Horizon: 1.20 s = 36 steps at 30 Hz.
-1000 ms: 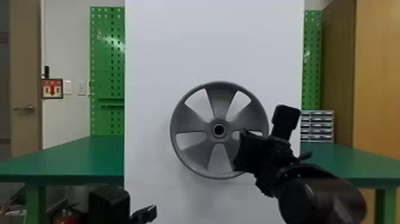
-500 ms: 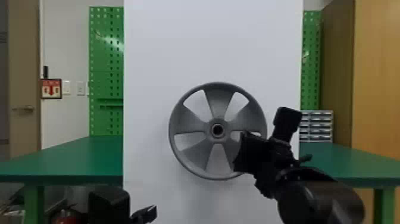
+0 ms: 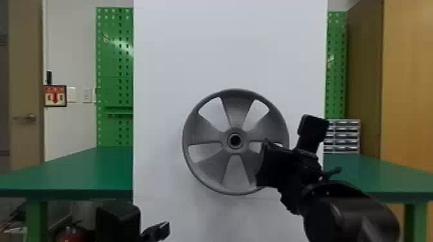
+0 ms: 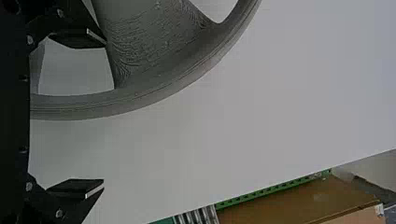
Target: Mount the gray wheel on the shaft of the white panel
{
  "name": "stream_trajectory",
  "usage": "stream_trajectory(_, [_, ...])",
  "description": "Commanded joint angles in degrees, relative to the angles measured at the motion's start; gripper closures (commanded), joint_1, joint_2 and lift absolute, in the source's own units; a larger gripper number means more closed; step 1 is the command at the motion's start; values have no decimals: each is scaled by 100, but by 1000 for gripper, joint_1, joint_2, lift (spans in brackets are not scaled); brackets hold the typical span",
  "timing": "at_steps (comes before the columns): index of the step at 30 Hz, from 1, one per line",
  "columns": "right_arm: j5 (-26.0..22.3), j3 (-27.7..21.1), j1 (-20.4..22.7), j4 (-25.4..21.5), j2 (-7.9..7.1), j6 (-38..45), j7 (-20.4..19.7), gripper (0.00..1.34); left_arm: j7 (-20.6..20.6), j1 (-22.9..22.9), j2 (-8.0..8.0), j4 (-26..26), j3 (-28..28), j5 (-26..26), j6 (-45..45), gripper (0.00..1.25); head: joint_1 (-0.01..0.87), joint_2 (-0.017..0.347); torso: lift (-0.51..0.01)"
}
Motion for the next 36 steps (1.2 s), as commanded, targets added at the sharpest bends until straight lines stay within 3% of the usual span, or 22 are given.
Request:
stream_trajectory(1, [14, -6, 0, 4, 0, -5, 0, 18, 0, -1, -2, 0, 2, 0, 0, 130, 34, 32, -489])
stream_trajectory(9, [-21, -24, 53, -5, 9, -5, 0, 21, 0, -1, -2, 0, 20, 9, 0, 130, 34, 32, -489])
stream_trajectory(14, [-4, -50, 255, -348, -9, -5, 0, 21, 0, 8, -2, 0, 37, 9, 0, 130, 34, 32, -489])
stream_trajectory(26, [471, 222, 1230, -1569, -88, -5, 272, 19, 0, 52, -10, -9, 90, 26, -9, 130, 34, 32, -489])
stream_trajectory(36, [682, 275, 1942, -1938, -132, -145, 641, 21, 0, 105, -46, -53, 160, 26, -9, 130, 34, 32, -489])
